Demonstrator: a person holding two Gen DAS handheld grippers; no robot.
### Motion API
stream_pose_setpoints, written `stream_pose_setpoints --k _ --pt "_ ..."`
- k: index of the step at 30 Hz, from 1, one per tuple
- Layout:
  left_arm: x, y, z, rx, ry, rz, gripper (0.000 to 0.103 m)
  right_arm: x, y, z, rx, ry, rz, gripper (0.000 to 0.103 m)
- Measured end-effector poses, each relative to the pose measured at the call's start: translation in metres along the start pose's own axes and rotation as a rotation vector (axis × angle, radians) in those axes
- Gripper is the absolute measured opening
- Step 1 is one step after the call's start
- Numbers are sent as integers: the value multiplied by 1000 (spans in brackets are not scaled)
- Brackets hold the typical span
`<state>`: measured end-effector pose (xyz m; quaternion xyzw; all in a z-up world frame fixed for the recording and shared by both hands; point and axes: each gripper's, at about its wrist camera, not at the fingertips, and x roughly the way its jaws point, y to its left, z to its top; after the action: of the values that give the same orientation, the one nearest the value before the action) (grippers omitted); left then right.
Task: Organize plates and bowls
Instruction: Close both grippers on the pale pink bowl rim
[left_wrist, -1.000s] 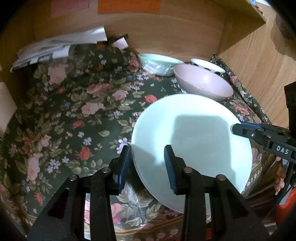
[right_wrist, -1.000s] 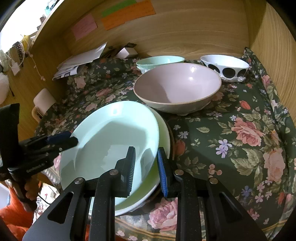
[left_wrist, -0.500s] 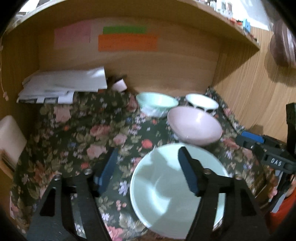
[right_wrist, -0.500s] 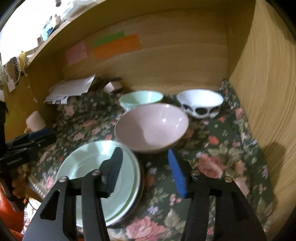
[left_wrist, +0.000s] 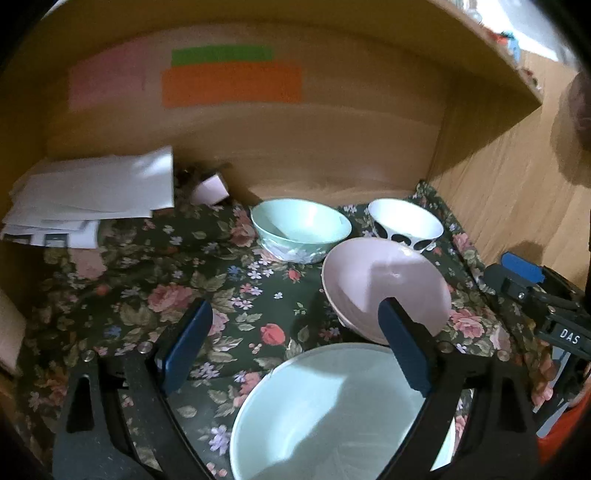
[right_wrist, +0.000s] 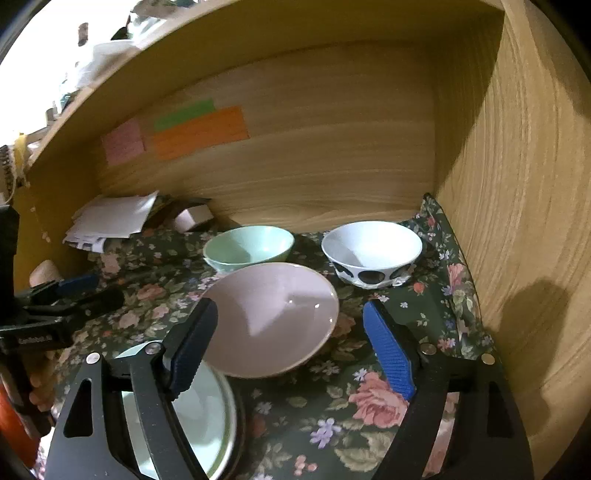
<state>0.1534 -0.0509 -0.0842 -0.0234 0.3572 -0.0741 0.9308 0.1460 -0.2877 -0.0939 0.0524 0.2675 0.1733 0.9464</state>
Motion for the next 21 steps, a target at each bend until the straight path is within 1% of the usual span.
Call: stream_pose_setpoints --k 5,9,13,14,15,16,17,18,19,21 --pt "31 -5 4 15 63 -10 92 23 -7 -1 7 31 -22 79" --pt "58 -8 5 21 128 -20 92 44 -16 -4 27 74 -17 79" --pt "76 -9 4 25 173 -20 92 60 -22 -8 50 110 0 79" --pt "80 -10 4 26 180 -22 89 64 -23 -9 57 120 7 79" --pt "83 -11 4 29 193 -25 84 67 -24 -9 61 125 12 76" --pt "86 -12 3 32 201 -27 81 70 -24 -11 65 138 21 71" --pt "89 -13 3 34 212 -32 75 72 -24 -11 65 148 29 67" --pt "92 -14 2 36 226 -37 69 75 -25 -12 66 156 35 60" --pt "95 -15 2 39 236 -40 67 77 -24 -13 65 170 46 55" --pt "100 -18 1 44 251 -48 58 81 -23 -14 63 183 51 49"
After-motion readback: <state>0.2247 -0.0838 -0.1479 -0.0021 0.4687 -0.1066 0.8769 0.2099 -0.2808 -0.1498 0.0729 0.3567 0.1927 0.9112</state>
